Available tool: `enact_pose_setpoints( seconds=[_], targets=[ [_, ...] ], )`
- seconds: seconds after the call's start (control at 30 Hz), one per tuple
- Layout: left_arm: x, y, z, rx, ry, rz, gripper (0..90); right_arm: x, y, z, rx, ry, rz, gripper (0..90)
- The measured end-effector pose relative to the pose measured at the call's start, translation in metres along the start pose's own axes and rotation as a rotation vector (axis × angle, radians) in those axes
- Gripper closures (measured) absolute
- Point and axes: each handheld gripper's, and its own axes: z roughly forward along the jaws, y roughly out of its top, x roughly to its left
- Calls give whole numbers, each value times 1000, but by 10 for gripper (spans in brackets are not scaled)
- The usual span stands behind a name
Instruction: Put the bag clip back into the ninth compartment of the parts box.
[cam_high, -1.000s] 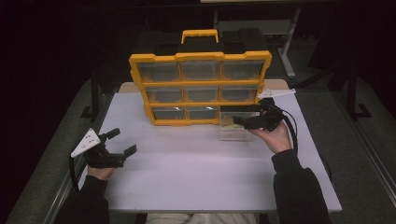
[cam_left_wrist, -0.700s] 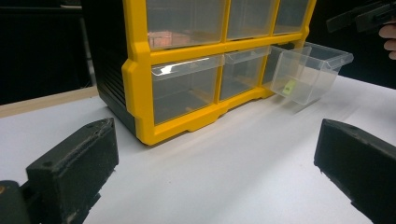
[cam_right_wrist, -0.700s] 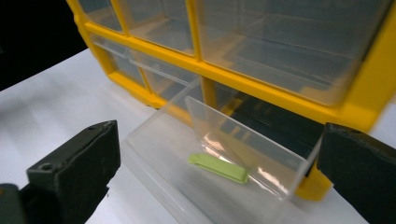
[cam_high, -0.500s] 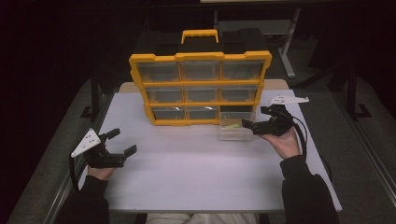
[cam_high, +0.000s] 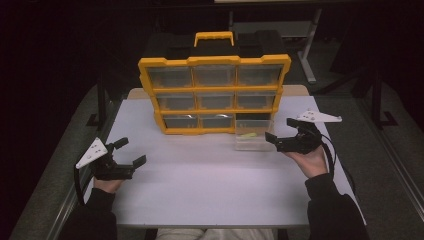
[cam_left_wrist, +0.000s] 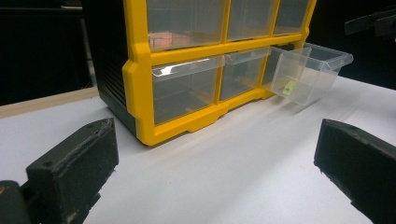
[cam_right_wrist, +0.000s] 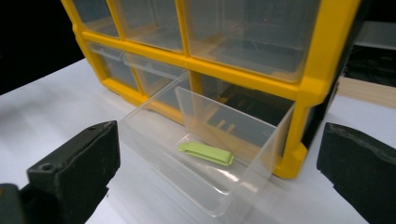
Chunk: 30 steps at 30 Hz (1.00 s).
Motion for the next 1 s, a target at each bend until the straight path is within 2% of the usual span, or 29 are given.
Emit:
enact_pose_setpoints(
  seconds=[0.63, 1.0],
  targets=[
    [0, 0, 0, 3, 0, 0, 0, -5, -19, -21, -120, -40, 5, 0],
    [0, 0, 0, 3, -1, 1, 0, -8, -42, -34, -188, -78, 4, 0]
  ],
)
